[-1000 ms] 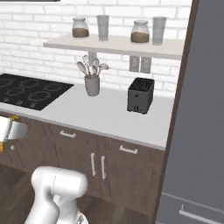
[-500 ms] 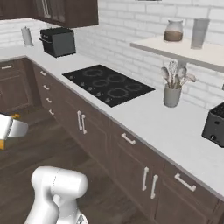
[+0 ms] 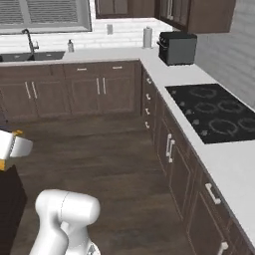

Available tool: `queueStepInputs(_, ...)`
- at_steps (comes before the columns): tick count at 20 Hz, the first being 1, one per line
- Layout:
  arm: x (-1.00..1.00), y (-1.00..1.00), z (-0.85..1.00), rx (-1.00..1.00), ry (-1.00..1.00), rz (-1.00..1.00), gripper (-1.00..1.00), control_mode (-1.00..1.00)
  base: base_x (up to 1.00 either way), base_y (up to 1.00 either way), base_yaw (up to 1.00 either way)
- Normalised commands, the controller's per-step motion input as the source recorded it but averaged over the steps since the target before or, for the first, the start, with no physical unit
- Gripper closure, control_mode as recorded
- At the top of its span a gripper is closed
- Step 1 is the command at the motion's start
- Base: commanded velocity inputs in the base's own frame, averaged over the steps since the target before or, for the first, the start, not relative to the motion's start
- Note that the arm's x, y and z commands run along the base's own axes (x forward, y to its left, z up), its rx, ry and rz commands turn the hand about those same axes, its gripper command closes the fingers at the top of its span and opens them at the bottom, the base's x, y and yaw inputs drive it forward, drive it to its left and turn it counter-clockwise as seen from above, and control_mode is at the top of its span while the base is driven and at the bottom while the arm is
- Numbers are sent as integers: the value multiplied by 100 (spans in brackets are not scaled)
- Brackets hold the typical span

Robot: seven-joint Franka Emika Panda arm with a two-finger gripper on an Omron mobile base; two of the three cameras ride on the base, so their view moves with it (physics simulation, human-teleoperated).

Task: Start the toaster. Once the lever pops up, take the bread to the plate on the dining counter.

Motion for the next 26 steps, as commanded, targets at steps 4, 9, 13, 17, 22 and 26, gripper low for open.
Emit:
queueStepInputs(4, 0, 0, 0, 0, 0, 0, 100, 100, -39, -28, 69)
queueStepInputs(9, 0, 0, 0, 0, 0, 0, 100, 100, -86, -65, 60)
queueStepInputs(13, 0, 0, 0, 0, 0, 0, 100, 100, -97, -6, 46)
queueStepInputs(17, 0, 0, 0, 0, 0, 0, 100, 100, -81, 55, 23)
queueStepInputs(22, 0, 0, 0, 0, 0, 0, 100, 100, -94, 63, 17)
queueStepInputs(26, 0, 0, 0, 0, 0, 0, 100, 100, -100, 73, 15)
